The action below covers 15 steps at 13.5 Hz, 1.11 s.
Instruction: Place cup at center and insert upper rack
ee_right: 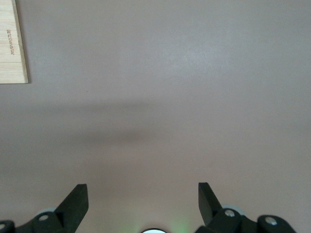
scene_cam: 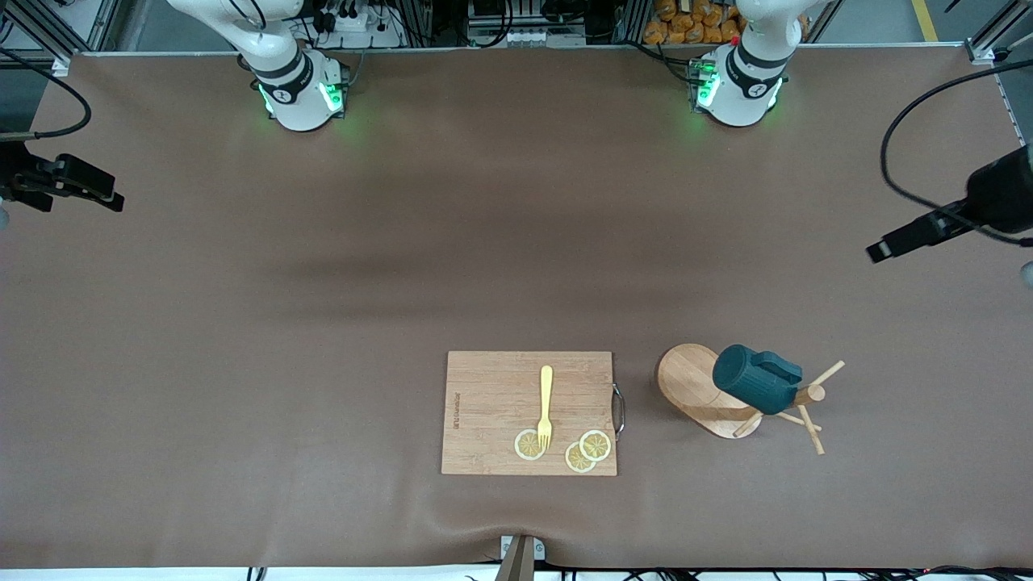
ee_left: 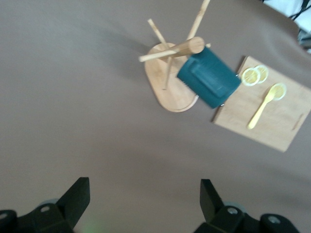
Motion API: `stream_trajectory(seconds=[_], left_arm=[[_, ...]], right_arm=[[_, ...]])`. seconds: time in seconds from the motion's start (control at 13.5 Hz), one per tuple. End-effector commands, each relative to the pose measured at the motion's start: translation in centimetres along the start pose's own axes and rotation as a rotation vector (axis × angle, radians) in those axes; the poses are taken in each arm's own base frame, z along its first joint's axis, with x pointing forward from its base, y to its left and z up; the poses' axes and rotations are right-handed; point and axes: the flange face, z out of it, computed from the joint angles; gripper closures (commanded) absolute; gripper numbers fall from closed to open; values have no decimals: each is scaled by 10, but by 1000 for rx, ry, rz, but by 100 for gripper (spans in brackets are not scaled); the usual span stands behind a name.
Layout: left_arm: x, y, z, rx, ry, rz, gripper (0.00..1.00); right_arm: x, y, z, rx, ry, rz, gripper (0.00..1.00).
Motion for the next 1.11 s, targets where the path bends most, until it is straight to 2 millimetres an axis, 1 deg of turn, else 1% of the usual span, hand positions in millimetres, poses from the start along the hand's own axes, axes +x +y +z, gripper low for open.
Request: stream_trajectory(seconds=[0.0, 0.22, 0.37, 0.52, 0.82, 0.89, 1.04], left_arm=[[-11, -27, -9, 62, -11, 88, 0], [-17, -38, -12, 88, -20, 117, 0], [-30, -37, -12, 107, -8, 134, 0], [-38, -37, -14, 105, 31, 145, 0], [-33, -34, -8, 117, 27, 205, 0], [-31, -35, -8, 119, 26, 203, 0], [-32, -33, -8, 149, 33, 214, 0]], right_arm=[[-8, 0, -9, 9, 1, 13, 0], [-8, 1, -10, 10, 2, 14, 0], [-8, -1, -11, 10, 2, 11, 0], [-8, -1, -11, 10, 2, 13, 0], [-10, -1, -10, 9, -12, 10, 0], [-10, -1, -16, 8, 1, 9, 0], [-10, -2, -16, 10, -2, 8, 0]])
